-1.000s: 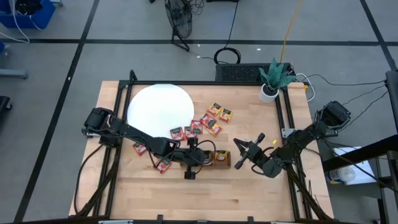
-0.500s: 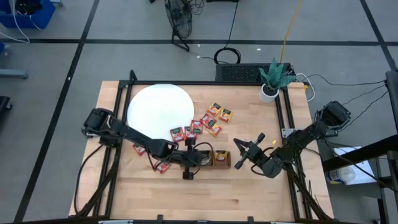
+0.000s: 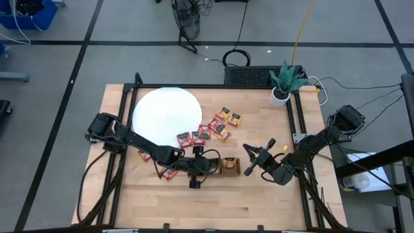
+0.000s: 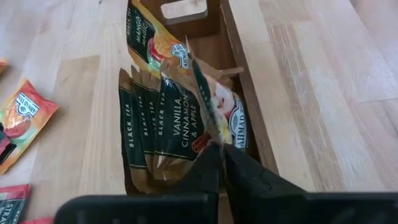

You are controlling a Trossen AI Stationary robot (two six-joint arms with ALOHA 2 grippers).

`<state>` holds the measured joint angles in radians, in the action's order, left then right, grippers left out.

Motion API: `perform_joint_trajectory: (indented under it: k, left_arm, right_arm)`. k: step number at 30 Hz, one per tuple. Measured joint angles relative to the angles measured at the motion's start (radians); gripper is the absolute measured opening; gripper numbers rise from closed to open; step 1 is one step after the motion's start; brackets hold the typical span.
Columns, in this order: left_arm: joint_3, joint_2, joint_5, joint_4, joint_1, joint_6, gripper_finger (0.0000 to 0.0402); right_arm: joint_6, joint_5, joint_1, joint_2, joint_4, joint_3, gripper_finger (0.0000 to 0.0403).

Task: Pick & Place Tea
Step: Adjust the brown tea bag on the middle section of the wooden organizer, then put the top right yellow tea bag into the right section of the wooden organizer

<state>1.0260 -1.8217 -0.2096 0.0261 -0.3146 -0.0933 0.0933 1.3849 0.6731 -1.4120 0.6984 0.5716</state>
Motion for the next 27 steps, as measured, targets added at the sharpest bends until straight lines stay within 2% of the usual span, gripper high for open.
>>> perform_joint_trajectory:
  k: [16,27]
  left_arm:
    - [0.007,0.039,0.008,0.005,0.0,-0.021,0.0056]
    - [0.006,0.077,0.011,-0.007,0.0,-0.019,0.0058]
  right_arm:
    - [0.002,-0.002,0.0,0.0,0.0,0.0,0.0]
    - [0.004,-0.003,0.0,0.0,0.0,0.0,0.0]
